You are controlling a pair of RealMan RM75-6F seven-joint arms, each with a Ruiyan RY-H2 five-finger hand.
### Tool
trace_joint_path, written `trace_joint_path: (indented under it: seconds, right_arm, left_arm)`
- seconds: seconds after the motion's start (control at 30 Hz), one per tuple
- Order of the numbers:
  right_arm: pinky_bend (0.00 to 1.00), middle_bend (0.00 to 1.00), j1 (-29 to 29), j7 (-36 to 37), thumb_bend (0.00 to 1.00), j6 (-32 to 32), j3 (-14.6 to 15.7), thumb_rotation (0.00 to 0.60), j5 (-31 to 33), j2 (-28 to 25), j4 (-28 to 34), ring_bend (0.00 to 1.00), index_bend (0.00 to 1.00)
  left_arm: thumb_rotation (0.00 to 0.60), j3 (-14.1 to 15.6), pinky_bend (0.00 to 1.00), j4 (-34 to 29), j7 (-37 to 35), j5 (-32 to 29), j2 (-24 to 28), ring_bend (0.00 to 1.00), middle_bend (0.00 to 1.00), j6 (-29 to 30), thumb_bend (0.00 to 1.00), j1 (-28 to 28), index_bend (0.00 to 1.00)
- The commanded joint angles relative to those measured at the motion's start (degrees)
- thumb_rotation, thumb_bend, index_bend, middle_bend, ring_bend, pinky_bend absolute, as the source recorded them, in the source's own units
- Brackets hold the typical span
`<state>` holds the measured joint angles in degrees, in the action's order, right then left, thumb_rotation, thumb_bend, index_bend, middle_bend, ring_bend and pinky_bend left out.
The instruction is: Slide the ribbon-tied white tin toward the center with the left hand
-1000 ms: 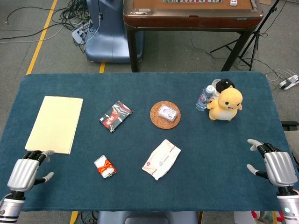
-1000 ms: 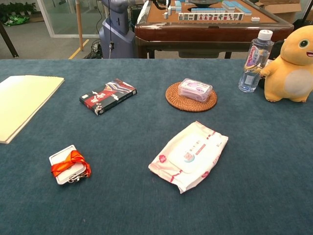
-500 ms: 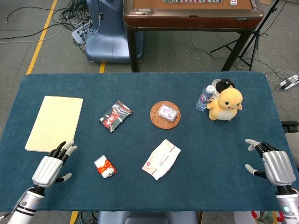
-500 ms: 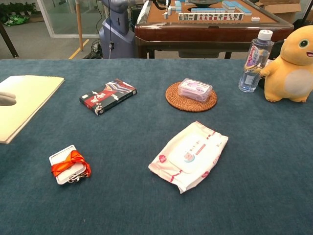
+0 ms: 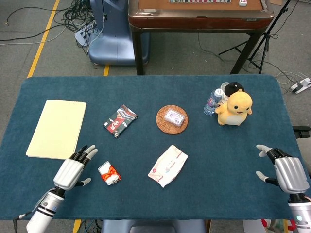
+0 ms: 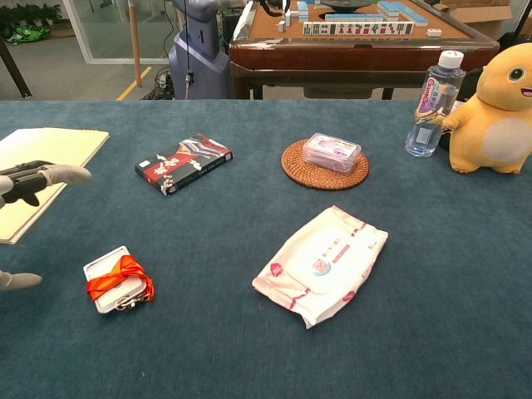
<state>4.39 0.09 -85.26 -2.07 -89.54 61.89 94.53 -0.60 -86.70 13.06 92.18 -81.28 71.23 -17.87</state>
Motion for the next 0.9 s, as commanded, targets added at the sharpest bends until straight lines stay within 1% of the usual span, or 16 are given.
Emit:
trace_joint_path:
  seconds: [0.03, 0.33, 0.63, 0.9]
  right_arm:
    - [0.58, 0.44, 0.0, 0.1, 0.01, 0.0, 0.0, 0.600, 0.0, -0.1, 0.0, 0.35, 0.28]
    - [0.58, 0.44, -0.3, 0.5, 0.01, -0.3, -0.1, 0.600, 0.3, -0.6, 0.4, 0.35, 0.28]
    - [0.58, 0.44, -0.6, 1.0, 0.01, -0.9, -0.2, 0.600, 0.4, -1.2, 0.7, 0.35, 0.28]
    - [0.58, 0.44, -0.7, 1.1, 0.01, -1.0, -0.2, 0.600, 0.3, -1.2, 0.7, 0.35, 0.28]
  left_arm:
    - [0.600, -0.3, 0.24, -0.8, 0.8, -0.7, -0.7, 0.00, 0.00, -0.9, 0.00, -0.7, 0.05]
    - [0.600, -0.7, 0.24, -3.4, 4.2, -2.7, -2.8, 0.00, 0.00, -3.5, 0.00, -2.7, 0.01]
    - [0.600, 0.1, 0.24, -3.6, 6.6, -4.4, -3.6, 0.00, 0.00, -4.2, 0.00, -3.0, 0.00]
    - [0.600, 0.2, 0.24, -4.0, 7.8, -5.8, -4.1, 0.00, 0.00, -5.3, 0.00, -3.6, 0.00]
